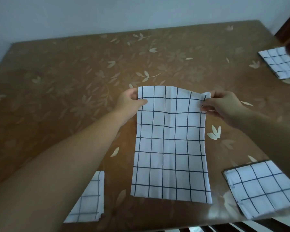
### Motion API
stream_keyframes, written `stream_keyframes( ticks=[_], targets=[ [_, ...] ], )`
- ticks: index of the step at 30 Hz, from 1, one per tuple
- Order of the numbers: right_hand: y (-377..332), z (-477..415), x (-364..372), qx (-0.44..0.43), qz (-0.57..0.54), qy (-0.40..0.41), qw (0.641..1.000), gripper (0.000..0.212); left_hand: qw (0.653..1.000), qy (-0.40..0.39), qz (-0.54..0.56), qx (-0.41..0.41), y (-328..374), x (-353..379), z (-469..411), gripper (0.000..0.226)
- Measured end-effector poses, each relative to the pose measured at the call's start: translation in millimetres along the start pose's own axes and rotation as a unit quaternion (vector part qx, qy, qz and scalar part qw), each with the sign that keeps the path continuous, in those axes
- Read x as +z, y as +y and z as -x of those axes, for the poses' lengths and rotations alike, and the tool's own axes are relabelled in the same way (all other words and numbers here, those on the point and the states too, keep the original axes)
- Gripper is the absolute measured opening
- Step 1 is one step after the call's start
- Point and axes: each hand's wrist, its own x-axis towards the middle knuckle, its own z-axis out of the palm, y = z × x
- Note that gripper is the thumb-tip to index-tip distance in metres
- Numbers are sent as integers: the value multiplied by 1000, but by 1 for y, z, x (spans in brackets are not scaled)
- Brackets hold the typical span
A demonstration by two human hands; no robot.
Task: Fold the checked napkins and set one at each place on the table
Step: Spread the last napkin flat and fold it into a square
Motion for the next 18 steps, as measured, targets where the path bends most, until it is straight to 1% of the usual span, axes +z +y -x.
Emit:
stream_keyframes(
  ticks=[2, 4, 6, 9, 11, 13, 14, 16, 18],
  targets=[
    [0, 8, -3, -8, 8, -7, 1000, 12, 1000, 9, -4, 7, 4, -1, 7, 24],
    [0, 18, -6, -18, 15, -8, 1000, 12, 999, 20, -29, 9, 6, -3, 14, 11],
    [0, 29, -9, -31, 21, -6, 999, 13, 998, 25, -46, 25, 7, -5, 24, 2],
    [3, 47, -13, -62, 49, 4, 997, 8, 997, 29, -66, 41, 6, -9, 43, 4],
    [8, 61, -15, -100, 84, 21, 991, 6, 995, 33, -87, 47, 5, -12, 60, 11],
    [16, 77, -17, -144, 153, 47, 976, 13, 992, 38, -103, 66, 1, -15, 77, 15],
    [21, 86, -18, -168, 201, 59, 963, 16, 990, 42, -112, 76, 0, -16, 86, 16],
    [31, 106, -21, -221, 272, 71, 934, 15, 985, 45, -137, 95, -5, -17, 105, 20],
    [43, 123, -24, -269, 314, 68, 908, 11, 980, 42, -159, 108, -11, -18, 121, 19]
  ],
)
